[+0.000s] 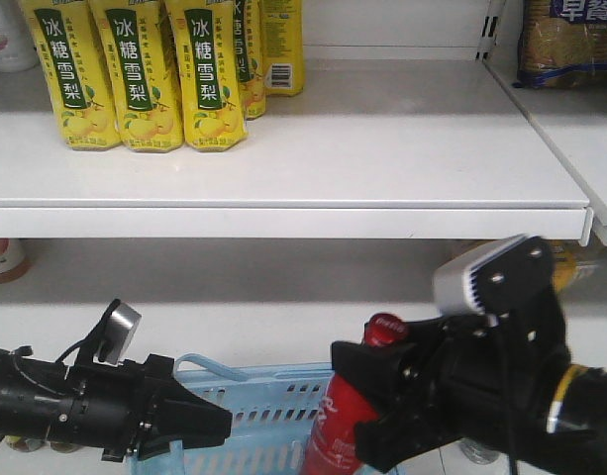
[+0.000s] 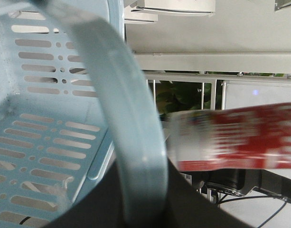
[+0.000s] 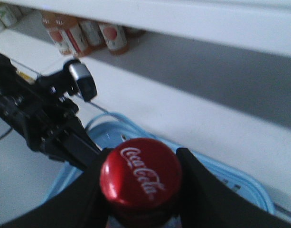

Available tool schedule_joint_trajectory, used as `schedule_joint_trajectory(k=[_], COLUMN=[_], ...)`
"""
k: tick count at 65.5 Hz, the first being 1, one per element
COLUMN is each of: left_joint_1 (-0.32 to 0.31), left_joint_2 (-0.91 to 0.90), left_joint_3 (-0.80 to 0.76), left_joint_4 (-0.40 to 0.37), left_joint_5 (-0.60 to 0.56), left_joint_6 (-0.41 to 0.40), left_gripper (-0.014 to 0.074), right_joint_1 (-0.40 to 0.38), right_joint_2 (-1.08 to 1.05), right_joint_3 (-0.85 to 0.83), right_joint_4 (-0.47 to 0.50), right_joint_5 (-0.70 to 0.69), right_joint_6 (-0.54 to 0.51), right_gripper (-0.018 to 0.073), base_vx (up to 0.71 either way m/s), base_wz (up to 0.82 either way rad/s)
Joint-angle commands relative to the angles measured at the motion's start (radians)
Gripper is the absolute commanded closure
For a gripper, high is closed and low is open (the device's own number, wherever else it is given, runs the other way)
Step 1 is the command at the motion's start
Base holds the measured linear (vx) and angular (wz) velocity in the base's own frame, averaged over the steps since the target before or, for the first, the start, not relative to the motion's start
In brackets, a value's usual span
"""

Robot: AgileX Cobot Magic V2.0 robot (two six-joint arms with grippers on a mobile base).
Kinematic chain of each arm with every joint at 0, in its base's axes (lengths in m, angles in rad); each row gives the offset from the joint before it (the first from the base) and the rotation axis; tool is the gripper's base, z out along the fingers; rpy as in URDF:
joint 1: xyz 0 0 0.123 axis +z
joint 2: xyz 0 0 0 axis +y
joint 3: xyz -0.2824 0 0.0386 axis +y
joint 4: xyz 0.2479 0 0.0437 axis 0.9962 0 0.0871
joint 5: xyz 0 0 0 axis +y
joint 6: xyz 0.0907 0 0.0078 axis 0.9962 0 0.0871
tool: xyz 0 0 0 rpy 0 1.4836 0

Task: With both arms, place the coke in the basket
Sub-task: 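Lift the bottle off the shelf and lower it over the basket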

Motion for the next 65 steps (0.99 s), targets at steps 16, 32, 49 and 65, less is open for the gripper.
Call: schedule_joint_trajectory(k=[16,32,49,65], left_joint_1=[-0.004,-0.004,-0.004,-0.004], left_joint_2=[-0.036,-0.036,-0.036,-0.036], left_joint_3=[-0.016,-0.016,-0.016,-0.016], left_joint_4=[-0.076,-0.076,-0.076,-0.076], left_joint_5=[0.070,0.070,0.070,0.071], left_joint_6=[0.007,0.007,0.007,0.007], left_gripper=[0.0603,0.0603,0.0603,0.0603], right_joint_1=[0.010,0.010,0.010,0.010], right_joint_2=[0.282,0.422,0.430,0.420], right_joint_3=[-0.025,-0.025,-0.025,-0.025], right_joint_4=[0.063,0.151,0.153,0.153], right_joint_5=[-0.241,-0.237,-0.232,-0.181], right_joint_6=[0.035,0.041,0.041,0.041], right_gripper=[0.0542,0.0419,0.0207,0.0166], base_vx=[0.00,0.00,0.00,0.00], base_wz=[0.00,0.00,0.00,0.00])
